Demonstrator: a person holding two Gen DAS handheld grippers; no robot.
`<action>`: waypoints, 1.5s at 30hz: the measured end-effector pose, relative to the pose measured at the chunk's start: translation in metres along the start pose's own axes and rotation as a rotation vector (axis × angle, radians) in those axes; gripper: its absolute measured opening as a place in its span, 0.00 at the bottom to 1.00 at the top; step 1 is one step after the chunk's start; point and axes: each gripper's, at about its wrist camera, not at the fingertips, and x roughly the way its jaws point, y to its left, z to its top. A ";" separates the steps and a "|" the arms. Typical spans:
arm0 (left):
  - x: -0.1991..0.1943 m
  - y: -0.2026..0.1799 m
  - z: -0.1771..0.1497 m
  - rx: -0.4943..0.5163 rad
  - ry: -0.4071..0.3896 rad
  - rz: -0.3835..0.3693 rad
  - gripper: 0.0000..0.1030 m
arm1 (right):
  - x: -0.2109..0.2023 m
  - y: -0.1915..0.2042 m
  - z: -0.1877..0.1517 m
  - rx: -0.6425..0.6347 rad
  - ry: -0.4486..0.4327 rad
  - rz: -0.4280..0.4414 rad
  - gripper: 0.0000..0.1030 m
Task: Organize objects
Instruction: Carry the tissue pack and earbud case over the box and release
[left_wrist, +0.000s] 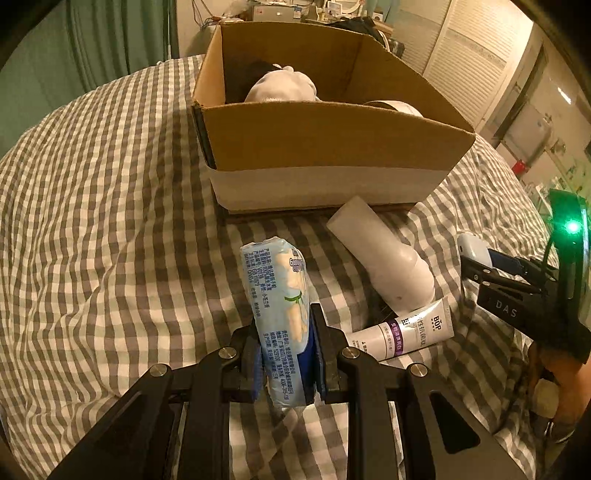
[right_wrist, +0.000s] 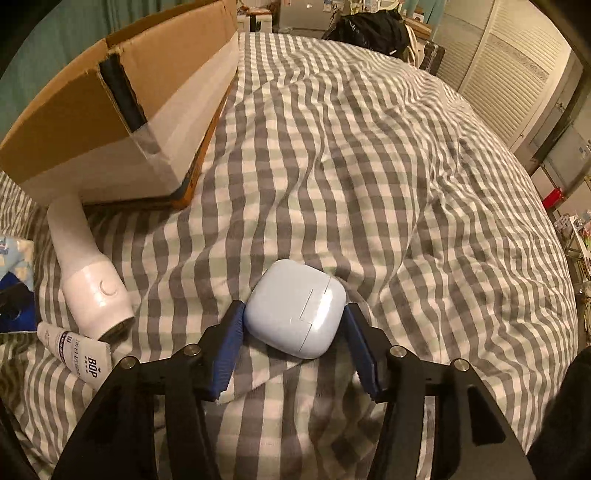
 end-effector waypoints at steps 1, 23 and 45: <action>-0.002 -0.001 0.000 0.000 -0.002 0.001 0.21 | -0.003 0.000 0.000 0.000 -0.006 -0.001 0.52; -0.166 -0.028 0.044 0.088 -0.276 -0.018 0.21 | -0.221 0.036 0.032 -0.002 -0.371 0.153 0.52; -0.077 0.011 0.160 0.077 -0.253 -0.032 0.21 | -0.161 0.096 0.172 -0.028 -0.355 0.263 0.52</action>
